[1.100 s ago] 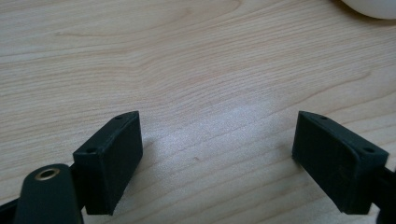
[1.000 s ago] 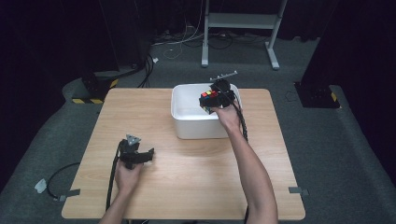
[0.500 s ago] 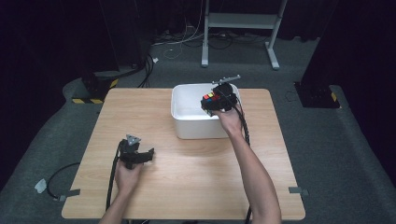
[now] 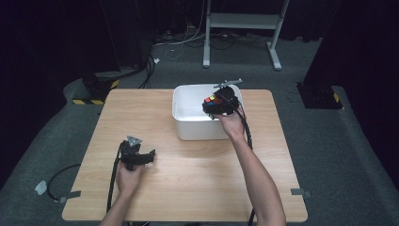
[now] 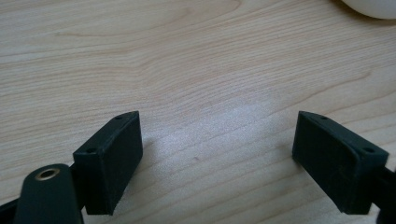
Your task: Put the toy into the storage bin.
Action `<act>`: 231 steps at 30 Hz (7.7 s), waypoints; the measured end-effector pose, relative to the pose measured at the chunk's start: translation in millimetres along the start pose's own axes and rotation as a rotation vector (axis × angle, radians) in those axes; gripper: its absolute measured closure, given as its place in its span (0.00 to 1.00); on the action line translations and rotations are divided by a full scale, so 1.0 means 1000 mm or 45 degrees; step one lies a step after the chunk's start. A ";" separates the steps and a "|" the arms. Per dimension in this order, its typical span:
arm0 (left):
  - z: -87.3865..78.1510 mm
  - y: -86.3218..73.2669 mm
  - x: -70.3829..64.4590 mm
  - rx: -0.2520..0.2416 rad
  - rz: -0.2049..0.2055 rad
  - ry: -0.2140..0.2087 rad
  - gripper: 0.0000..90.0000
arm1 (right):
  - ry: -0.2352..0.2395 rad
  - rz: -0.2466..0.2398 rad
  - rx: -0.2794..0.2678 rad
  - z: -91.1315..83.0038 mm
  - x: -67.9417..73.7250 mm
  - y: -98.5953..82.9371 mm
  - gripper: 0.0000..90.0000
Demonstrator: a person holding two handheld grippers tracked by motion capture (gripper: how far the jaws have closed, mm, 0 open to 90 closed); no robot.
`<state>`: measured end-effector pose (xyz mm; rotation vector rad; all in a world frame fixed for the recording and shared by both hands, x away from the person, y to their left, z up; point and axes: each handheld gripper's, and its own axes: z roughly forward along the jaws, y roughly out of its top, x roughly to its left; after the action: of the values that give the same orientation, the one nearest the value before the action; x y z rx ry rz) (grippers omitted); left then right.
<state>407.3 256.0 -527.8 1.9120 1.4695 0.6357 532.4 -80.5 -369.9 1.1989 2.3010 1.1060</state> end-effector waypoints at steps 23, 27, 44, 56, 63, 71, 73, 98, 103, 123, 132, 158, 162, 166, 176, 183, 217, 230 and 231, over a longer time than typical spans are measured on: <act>0.000 0.000 0.000 0.002 0.003 0.001 0.18 | 0.005 0.001 0.037 0.007 -0.002 -0.013 0.37; 0.000 0.000 0.000 0.002 0.003 0.002 0.18 | 0.012 0.009 0.044 0.009 -0.001 -0.014 0.36; 0.000 0.000 0.000 0.002 0.003 0.003 0.18 | 0.065 0.077 0.028 0.007 -0.006 -0.021 0.35; 0.000 0.000 0.000 0.002 0.003 0.004 0.18 | 0.073 0.071 -0.055 -0.008 -0.008 -0.027 0.35; 0.000 0.000 0.000 0.002 0.003 0.004 0.18 | 0.064 0.079 -0.122 -0.022 -0.012 -0.033 0.36; 0.000 0.000 0.000 0.003 0.003 0.003 0.18 | 0.061 0.094 -0.157 -0.032 -0.018 -0.042 0.36; 0.000 0.000 0.000 0.003 0.003 0.004 0.18 | 0.063 0.093 -0.166 -0.035 -0.018 -0.043 0.36; 0.000 0.000 0.000 0.003 0.003 0.005 0.18 | 0.054 0.079 -0.269 -0.074 -0.020 -0.050 0.37; 0.000 0.000 0.000 0.003 0.003 0.005 0.18 | 0.056 0.074 -0.287 -0.078 -0.020 -0.052 0.37; 0.000 0.000 0.000 0.003 0.003 0.007 0.18 | 0.068 0.071 -0.348 -0.100 -0.021 -0.060 0.37; 0.000 0.000 0.000 0.003 0.003 0.007 0.18 | 0.079 0.082 -0.355 -0.103 -0.023 -0.070 0.37; 0.000 0.000 0.000 0.002 0.003 0.007 0.18 | 0.051 0.093 -0.387 -0.123 -0.030 -0.093 0.37; 0.000 0.000 0.000 0.002 0.003 0.007 0.18 | 0.046 0.096 -0.393 -0.126 -0.030 -0.096 0.38; 0.000 0.000 0.000 0.002 0.003 0.007 0.18 | 0.045 0.102 -0.394 -0.128 -0.030 -0.100 0.38; 0.000 0.000 0.000 0.002 0.003 0.007 0.18 | 0.035 0.111 -0.399 -0.132 -0.032 -0.110 0.38; 0.000 0.000 0.000 0.002 0.003 0.007 0.18 | 0.034 0.116 -0.399 -0.135 -0.033 -0.117 0.38; 0.000 0.000 0.000 0.002 0.003 0.007 0.18 | 0.011 0.126 -0.377 -0.133 -0.031 -0.141 0.38; 0.000 0.000 0.000 0.002 0.003 0.007 0.18 | 0.004 0.130 -0.359 -0.127 -0.031 -0.149 0.38; 0.000 0.000 0.000 0.002 0.002 0.006 0.18 | 0.003 0.128 -0.356 -0.127 -0.031 -0.149 0.38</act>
<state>407.0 255.7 -527.7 1.9144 1.4719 0.6408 394.4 -219.0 -402.9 1.2115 2.0216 1.4098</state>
